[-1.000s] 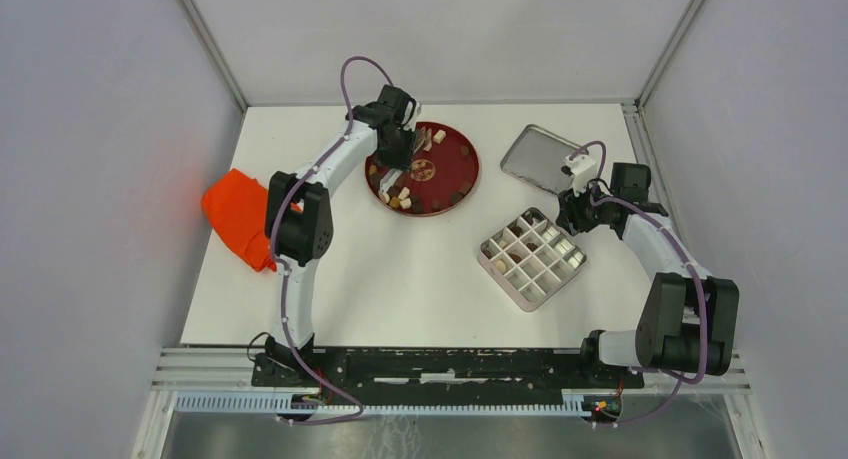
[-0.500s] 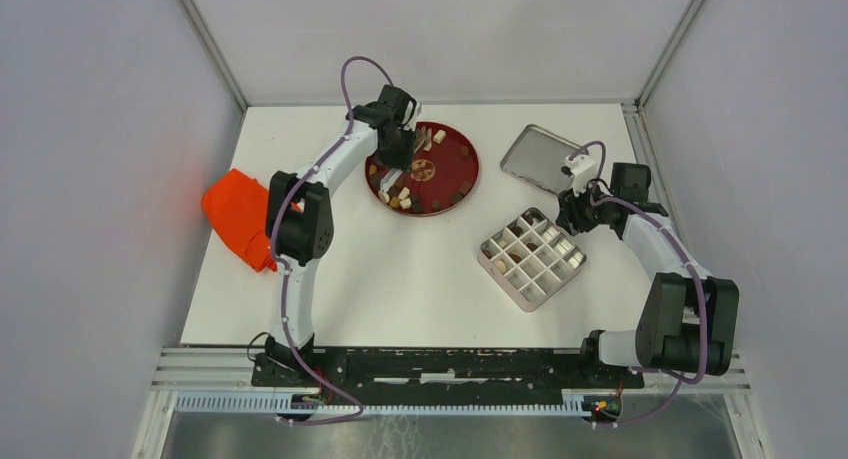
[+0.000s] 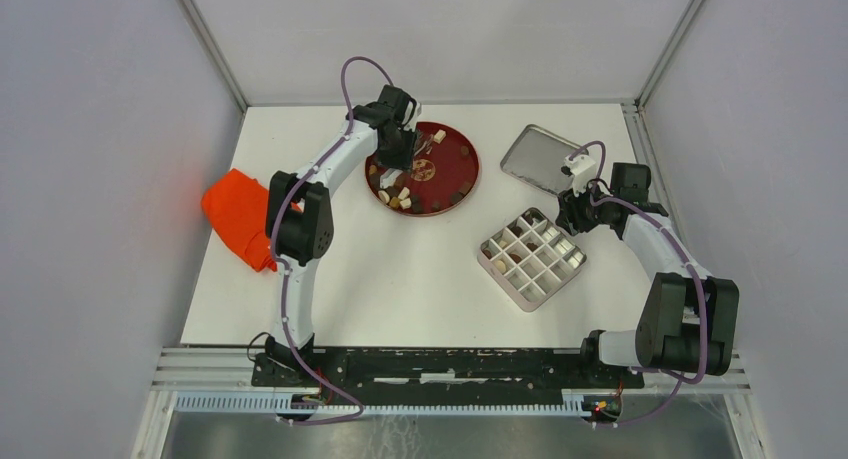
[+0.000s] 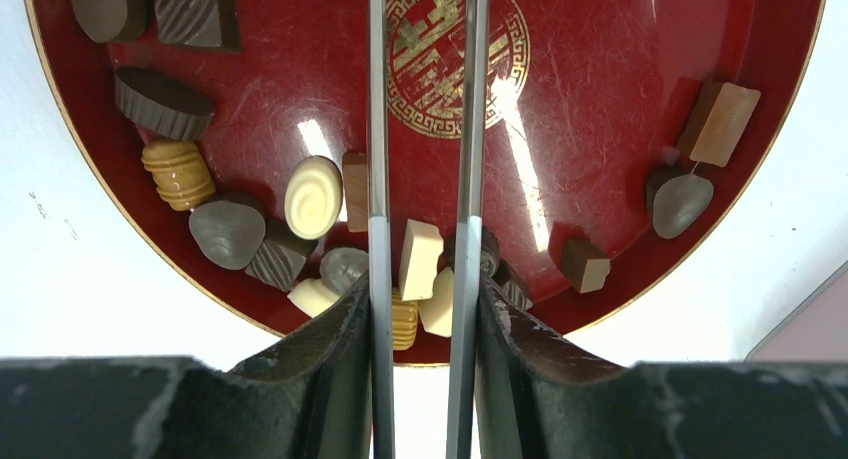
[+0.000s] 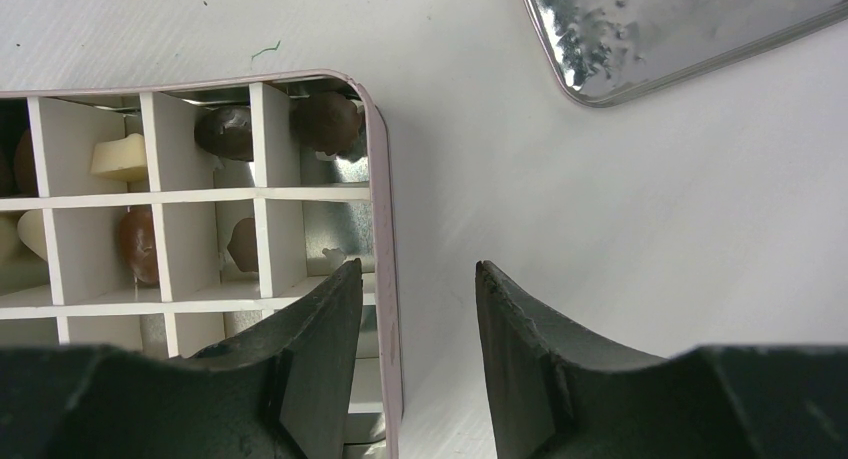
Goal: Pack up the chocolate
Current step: Pick up the fake chocolate from the plate, then adjust the packing box at the center of the board, then place the fake chocolate in the packing box, then pick up the fake chocolate from the plate.
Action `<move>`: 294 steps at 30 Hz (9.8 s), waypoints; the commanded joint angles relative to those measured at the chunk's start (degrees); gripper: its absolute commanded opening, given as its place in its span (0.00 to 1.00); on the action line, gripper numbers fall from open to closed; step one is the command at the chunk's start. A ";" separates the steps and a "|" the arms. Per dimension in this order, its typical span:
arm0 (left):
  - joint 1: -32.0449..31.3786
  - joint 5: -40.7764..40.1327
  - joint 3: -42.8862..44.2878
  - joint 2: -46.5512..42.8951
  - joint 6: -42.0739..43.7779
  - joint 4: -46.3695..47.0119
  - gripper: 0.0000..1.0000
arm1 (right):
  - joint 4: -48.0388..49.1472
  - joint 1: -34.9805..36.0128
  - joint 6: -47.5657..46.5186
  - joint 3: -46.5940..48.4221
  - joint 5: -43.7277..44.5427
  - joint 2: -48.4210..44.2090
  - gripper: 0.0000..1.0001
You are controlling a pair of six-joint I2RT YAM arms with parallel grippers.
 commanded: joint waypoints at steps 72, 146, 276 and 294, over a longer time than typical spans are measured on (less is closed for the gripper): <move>-0.13 12.84 -27.00 -29.50 -4.19 14.72 0.02 | -0.13 -0.67 -0.89 0.67 -2.10 -1.67 0.52; -4.67 26.08 -47.32 -49.67 -10.71 25.48 0.02 | 3.36 10.34 -8.84 -3.03 9.73 -14.18 0.00; -26.76 11.74 -51.54 -50.45 -18.31 29.91 0.33 | 5.68 12.83 -7.25 -8.20 5.77 -12.48 0.03; -25.51 -7.04 -52.55 -50.74 -16.19 23.32 0.34 | 1.06 9.86 -3.31 -4.80 2.81 -2.41 0.56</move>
